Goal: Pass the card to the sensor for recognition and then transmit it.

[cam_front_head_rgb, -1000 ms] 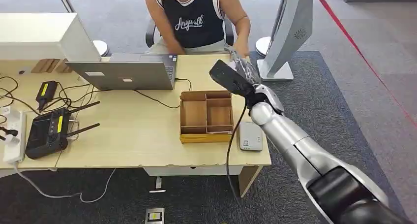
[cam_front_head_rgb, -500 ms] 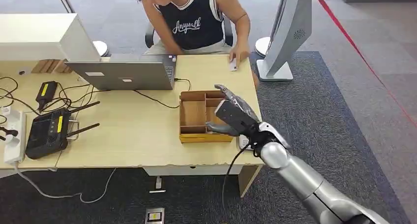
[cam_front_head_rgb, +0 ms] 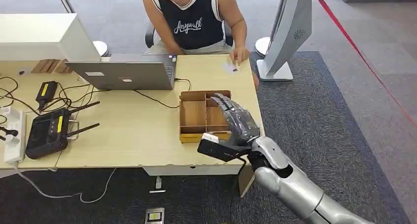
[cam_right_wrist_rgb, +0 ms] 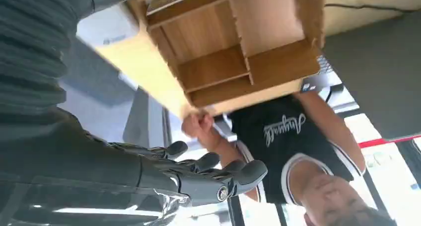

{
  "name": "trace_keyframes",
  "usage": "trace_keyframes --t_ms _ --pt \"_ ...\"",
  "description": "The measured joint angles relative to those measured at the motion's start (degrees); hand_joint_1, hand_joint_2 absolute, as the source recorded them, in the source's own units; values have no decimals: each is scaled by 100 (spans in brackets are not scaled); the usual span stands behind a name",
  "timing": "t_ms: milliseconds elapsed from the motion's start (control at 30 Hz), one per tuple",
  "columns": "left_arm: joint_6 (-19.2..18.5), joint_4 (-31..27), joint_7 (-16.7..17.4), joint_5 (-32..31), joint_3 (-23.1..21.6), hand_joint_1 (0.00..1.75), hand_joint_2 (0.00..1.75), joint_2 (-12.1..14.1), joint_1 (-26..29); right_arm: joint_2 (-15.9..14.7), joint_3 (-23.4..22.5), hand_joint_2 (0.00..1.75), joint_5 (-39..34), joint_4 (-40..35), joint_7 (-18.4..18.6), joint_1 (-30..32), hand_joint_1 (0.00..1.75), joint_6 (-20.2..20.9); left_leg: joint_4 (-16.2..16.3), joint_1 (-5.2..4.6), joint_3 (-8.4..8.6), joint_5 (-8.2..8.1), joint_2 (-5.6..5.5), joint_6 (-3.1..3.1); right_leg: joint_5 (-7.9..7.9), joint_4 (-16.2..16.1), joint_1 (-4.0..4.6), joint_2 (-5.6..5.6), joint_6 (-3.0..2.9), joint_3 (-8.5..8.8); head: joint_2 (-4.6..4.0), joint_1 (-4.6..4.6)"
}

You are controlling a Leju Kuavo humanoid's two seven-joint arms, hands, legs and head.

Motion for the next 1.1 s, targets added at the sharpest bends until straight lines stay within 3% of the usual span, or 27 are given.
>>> trace_keyframes --t_ms 133,333,1100 --pt "0 0 35 57 -68 0 0 -2 3 20 102 175 1075 11 137 12 0 116 0 0 -1 0 -1 0 0 0 0 0 0 0 0 0" --pt "9 0 65 107 -155 0 0 -2 1 57 175 175 1487 92 336 24 0 214 0 0 -1 0 -1 0 0 0 0 0 0 0 0 0" --pt "24 0 87 208 -376 0 0 -2 2 348 131 175 1253 971 459 -42 0 105 0 0 -1 1 -1 -1 0 0 0 0 0 1 0 0"
